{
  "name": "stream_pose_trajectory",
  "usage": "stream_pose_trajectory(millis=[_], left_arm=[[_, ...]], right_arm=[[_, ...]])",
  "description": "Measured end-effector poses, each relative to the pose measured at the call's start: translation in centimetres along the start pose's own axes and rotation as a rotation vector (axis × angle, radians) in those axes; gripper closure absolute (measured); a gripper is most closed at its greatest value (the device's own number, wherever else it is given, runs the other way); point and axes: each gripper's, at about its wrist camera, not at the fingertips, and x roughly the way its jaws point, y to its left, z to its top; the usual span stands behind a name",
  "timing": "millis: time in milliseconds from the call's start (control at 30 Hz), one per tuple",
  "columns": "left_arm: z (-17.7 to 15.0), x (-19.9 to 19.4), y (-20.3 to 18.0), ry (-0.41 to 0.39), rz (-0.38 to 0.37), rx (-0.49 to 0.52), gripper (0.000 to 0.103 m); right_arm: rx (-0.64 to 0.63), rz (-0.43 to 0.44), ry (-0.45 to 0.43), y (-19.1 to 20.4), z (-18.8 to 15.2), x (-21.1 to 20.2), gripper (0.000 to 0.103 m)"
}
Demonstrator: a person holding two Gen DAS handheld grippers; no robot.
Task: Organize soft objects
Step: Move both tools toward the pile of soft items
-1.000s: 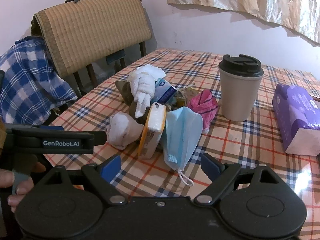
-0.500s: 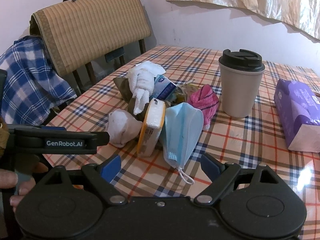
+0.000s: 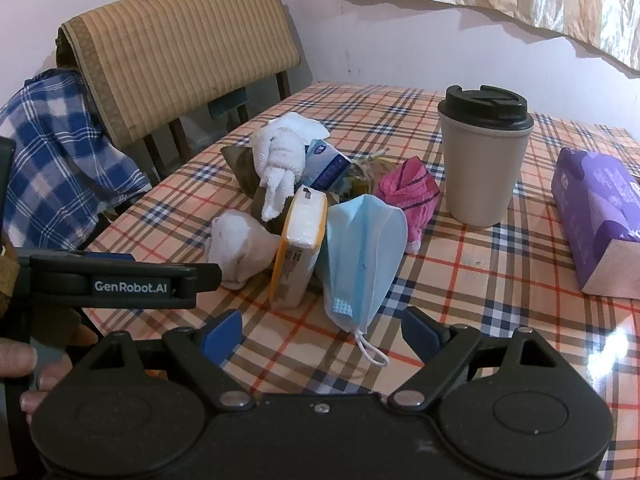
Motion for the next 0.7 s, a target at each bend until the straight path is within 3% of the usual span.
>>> stream_pose_trajectory(millis=[700], left_arm=[[0.00, 0.25, -0.10, 0.004, -0.003, 0.000, 0.000]], right_arm=[[0.007, 0.001, 0.006, -0.17, -0.03, 0.20, 0.002]])
